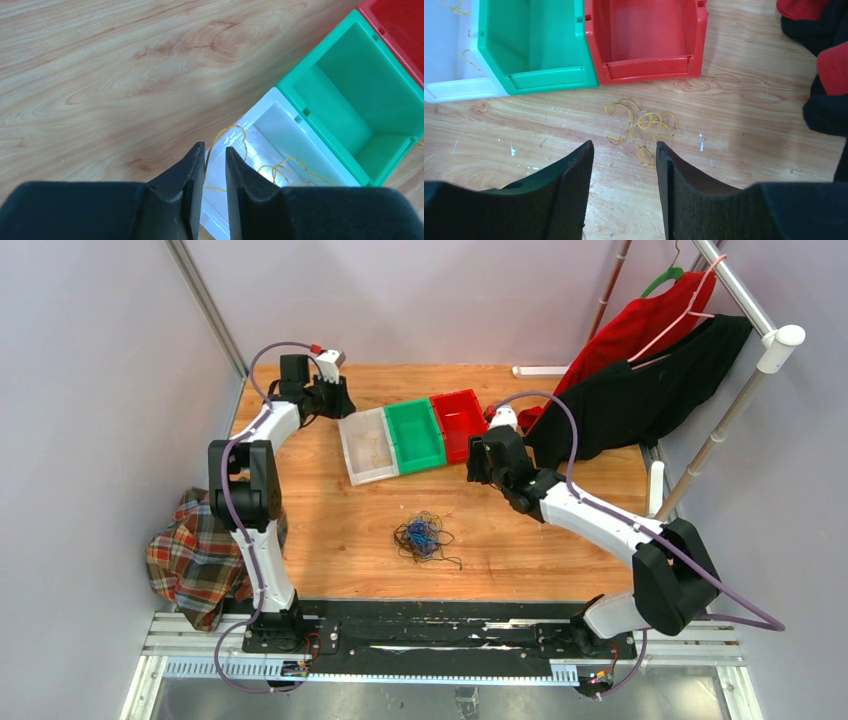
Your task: Untangle the cables
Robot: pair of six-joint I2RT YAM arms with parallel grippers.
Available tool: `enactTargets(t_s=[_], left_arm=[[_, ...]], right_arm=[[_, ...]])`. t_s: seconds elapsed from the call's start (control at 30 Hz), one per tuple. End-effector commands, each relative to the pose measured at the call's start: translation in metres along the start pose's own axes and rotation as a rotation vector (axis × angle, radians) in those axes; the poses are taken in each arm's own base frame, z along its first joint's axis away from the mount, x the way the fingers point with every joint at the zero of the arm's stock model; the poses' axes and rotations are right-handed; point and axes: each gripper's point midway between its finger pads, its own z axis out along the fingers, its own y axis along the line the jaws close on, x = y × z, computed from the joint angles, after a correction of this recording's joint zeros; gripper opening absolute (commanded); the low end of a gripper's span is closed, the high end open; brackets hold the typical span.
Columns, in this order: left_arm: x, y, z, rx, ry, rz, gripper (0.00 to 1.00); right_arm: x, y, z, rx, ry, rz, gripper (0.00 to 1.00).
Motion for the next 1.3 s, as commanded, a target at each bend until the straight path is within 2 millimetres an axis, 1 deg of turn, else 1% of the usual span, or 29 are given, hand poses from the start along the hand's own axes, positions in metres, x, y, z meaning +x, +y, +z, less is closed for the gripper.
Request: enactTargets(t_s=[0.0,0.1,0.2,0.4,0.47,0.7,0.77,0.87,0.97,1.0,1.1,1.13,1.17,1.23,1.27], left_arm=[[0.001,-0.015,-0.001,0.041,-0.003,0.024,0.24],[0.006,-0.023,-0.005,0.047,0.008,0.050,0.19],[0.014,-0.033,-0.008,0.054,0.023,0.078,0.11],[0.035,-0.052,-0.004,0.040,0.077,0.168,0.07],[0.038,-0.054,0.000,0.026,0.091,0.195,0.07],[0.044,-0.049,0.019,-0.066,0.154,0.325,0.06],[0.047,-0.046,0.026,-0.097,0.178,0.381,0.07],[0.053,-0.041,0.035,-0.121,0.211,0.393,0.06],[0.057,-0.044,0.037,-0.108,0.219,0.391,0.06],[0.058,-0.046,0.036,-0.103,0.222,0.395,0.07],[0.056,-0.054,0.029,-0.081,0.235,0.409,0.11],[0.054,-0.056,0.024,-0.076,0.236,0.412,0.16],[0.049,-0.059,0.018,-0.072,0.234,0.418,0.25],[0.037,-0.064,0.004,-0.069,0.220,0.429,0.46],[0.026,-0.069,-0.007,-0.067,0.198,0.438,0.53]], right_arm=[[-0.010,-0.013,-0.004,0.027,-0.036,0.043,0.48],[-0.010,-0.019,-0.004,0.038,-0.038,0.061,0.45],[-0.011,-0.020,-0.004,0.040,-0.038,0.070,0.43],[-0.005,-0.023,-0.002,0.046,-0.026,0.074,0.40],[-0.004,-0.025,-0.002,0.051,-0.024,0.074,0.40],[0.000,-0.033,0.001,0.083,-0.015,0.064,0.40],[0.002,-0.035,0.003,0.096,-0.008,0.060,0.42],[0.005,-0.038,0.008,0.108,0.006,0.055,0.50],[0.012,-0.037,0.014,0.108,0.021,0.054,0.56],[0.014,-0.037,0.017,0.107,0.025,0.053,0.59],[0.023,-0.033,0.028,0.088,0.046,0.043,0.65],[0.027,-0.032,0.032,0.080,0.051,0.041,0.66],[0.028,-0.029,0.036,0.067,0.052,0.034,0.67],[0.033,-0.026,0.045,0.056,0.062,0.022,0.68],[0.036,-0.026,0.050,0.055,0.070,0.017,0.68]])
